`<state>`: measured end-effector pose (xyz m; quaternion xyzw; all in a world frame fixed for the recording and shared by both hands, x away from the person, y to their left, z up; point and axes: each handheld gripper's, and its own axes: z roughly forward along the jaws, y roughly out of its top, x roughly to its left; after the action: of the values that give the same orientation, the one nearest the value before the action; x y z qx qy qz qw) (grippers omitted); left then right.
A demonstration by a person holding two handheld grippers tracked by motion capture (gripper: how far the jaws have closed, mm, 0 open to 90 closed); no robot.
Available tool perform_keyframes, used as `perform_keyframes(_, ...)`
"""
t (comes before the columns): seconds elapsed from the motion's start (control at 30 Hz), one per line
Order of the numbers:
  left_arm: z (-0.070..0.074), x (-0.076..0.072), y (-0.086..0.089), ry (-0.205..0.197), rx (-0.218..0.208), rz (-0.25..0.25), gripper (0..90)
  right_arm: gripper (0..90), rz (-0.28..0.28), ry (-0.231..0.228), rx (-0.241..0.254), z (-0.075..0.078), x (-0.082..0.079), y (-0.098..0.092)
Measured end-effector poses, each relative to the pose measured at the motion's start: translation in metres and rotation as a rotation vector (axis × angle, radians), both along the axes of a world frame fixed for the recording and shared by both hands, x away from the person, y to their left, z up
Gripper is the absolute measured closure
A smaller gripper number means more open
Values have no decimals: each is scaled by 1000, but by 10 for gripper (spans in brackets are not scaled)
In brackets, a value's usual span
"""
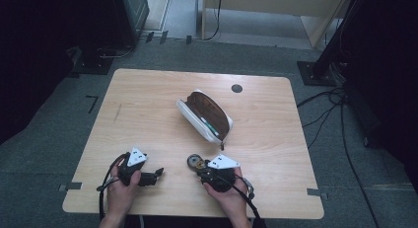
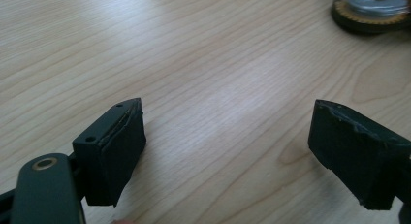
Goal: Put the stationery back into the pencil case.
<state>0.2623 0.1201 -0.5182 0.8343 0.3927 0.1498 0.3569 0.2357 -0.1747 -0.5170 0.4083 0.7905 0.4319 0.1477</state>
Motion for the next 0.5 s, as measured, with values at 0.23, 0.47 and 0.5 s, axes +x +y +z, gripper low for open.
perform_keyframes(0.23, 3, -5, -16, -19, -24, -156, 128, 530, 25, 10, 22, 2, 2, 9)
perform_keyframes(0.47, 1, -11, -37, -90, 67, -219, 189, 531, 56, 16, 36, 5, 2, 16)
perform_keyframes(0.5, 0, -11, -39, -93, 64, -219, 207, 531, 59, 22, 41, 5, 2, 17)
